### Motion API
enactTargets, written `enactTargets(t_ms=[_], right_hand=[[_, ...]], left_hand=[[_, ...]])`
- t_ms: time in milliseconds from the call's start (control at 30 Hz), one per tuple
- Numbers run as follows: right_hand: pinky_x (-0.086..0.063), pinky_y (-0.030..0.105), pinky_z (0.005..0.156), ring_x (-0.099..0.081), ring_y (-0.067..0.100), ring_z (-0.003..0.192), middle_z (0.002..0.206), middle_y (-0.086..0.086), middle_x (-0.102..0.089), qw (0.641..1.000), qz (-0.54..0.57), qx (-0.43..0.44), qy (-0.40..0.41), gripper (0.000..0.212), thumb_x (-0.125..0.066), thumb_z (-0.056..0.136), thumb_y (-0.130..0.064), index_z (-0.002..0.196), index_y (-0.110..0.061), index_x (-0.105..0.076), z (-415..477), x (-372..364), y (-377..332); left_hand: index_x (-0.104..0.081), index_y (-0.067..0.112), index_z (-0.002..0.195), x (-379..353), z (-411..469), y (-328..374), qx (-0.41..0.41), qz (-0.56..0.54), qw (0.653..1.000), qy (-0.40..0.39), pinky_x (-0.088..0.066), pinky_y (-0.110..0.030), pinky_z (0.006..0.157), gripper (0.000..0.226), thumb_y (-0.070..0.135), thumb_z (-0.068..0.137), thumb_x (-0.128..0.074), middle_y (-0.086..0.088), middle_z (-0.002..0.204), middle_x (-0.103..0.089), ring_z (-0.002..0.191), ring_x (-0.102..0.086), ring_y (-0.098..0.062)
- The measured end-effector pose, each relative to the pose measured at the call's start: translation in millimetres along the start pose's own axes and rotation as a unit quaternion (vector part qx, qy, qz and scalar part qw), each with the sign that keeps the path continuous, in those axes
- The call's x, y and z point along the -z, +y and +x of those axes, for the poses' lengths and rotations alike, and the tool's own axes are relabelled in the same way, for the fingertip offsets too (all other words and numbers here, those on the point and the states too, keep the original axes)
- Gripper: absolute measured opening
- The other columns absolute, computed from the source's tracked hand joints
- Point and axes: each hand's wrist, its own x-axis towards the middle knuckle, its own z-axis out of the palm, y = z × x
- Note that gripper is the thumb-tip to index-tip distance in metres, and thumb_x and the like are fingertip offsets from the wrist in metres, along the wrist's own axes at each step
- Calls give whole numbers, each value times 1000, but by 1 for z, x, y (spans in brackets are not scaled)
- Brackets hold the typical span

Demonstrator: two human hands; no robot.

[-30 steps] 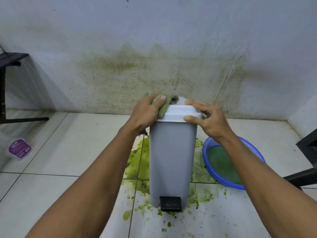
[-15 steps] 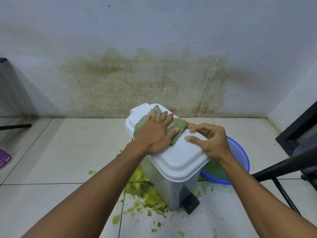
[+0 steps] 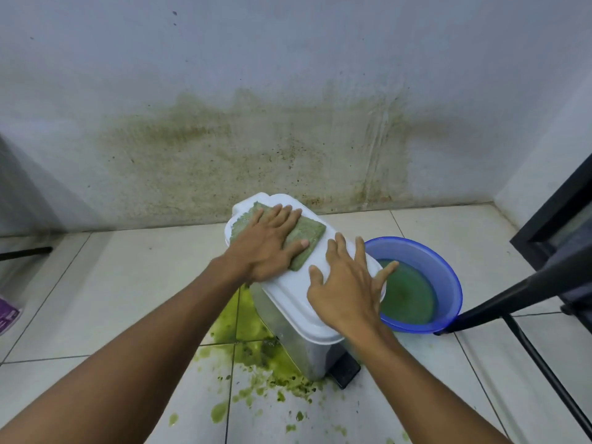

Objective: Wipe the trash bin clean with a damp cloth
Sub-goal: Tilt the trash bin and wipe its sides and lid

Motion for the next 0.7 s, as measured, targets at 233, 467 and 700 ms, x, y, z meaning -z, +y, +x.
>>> enactTargets(t_ms=[233,467,700], right_hand=[[4,70,115,10,26,155,169,-9,1,999,-29,33,-2,77,-27,98,-63,160,-21,-13,3,-10,1],[-1,66,116,3,23,155,167,-20,-7,989,-49,137,-36,78,-26,91,-77,158,-35,-22,41,6,25],[-6,47,123,-11,4,153,158,-32,-24,960,23,263,-90,78,-43,78,-82,148,-48,-40,91,15,46]], left_hand=[[-2,23,164,1,34,-9,12,42,999,-2,13,-46,126,76,63,104,-22,-2,172,0,158,9,-19],[-13,26,164,16,60,-28,19,26,999,2,7,-48,126,73,64,103,-28,-1,172,-10,158,-1,-19],[-27,16,157,14,19,-39,122,94,988,27,-18,-53,121,84,73,96,-18,-11,161,-34,149,-23,-33]])
